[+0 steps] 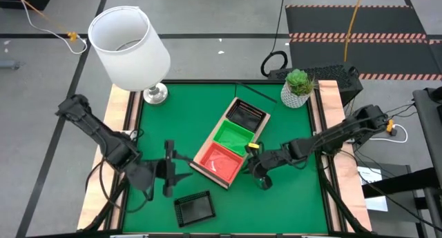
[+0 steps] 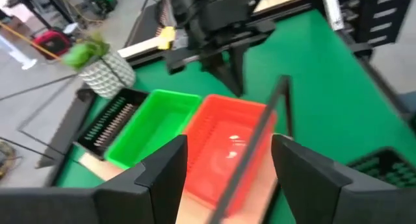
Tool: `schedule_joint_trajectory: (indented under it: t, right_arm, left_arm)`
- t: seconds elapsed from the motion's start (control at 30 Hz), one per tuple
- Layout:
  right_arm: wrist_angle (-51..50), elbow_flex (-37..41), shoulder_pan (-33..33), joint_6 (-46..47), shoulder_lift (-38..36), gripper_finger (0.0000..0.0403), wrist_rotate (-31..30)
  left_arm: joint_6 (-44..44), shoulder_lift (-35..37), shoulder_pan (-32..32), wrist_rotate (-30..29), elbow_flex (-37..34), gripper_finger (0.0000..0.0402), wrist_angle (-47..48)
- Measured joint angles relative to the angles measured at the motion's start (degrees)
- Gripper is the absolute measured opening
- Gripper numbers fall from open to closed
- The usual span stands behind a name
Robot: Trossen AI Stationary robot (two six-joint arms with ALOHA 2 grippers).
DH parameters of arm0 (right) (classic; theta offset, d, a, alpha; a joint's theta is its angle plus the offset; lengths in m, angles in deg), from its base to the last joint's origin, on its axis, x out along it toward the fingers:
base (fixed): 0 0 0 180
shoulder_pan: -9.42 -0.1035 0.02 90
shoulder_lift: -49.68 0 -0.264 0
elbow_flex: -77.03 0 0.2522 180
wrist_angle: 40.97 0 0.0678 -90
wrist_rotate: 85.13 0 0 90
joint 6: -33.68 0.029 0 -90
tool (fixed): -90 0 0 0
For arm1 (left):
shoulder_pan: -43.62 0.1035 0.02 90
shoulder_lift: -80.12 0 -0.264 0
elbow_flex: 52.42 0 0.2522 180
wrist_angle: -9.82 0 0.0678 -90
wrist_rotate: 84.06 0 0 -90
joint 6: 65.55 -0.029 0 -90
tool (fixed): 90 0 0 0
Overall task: Stack baskets on shelf by color
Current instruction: Stack the black bin into the stacked black bin on the shelf
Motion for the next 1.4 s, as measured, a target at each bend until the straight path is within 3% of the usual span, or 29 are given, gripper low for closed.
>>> schedule_joint_trajectory:
  t: [0.47,0.57,0.83,1.03,1.4]
  right_arm:
    - [2.3,1.2,0.4,-2.7,0.0,0.0001,-2.6]
    - [2.1,1.2,0.4,-2.7,0.0,0.0001,-5.2]
    - [2.2,1.2,-0.8,-1.6,-1.2,0.0001,-5.2]
    - [1.4,1.1,-2.7,0.6,-5.5,0.0001,-5.2]
    - [-0.8,1.1,-6.1,3.4,-10.8,0.0002,-5.2]
  left_arm:
    - [12.8,-11.1,-9.1,0.0,0.0,0.0225,-4.0]
    - [15.7,-14.1,-10.6,1.1,0.0,0.0225,-6.3]
    - [21.8,-22.7,-15.6,7.8,0.0,0.0225,-13.8]
    - [27.2,-27.3,-18.7,9.3,0.0,0.0224,-18.3]
    - [23.0,-30.5,-20.6,13.9,0.0,0.0129,-13.4]
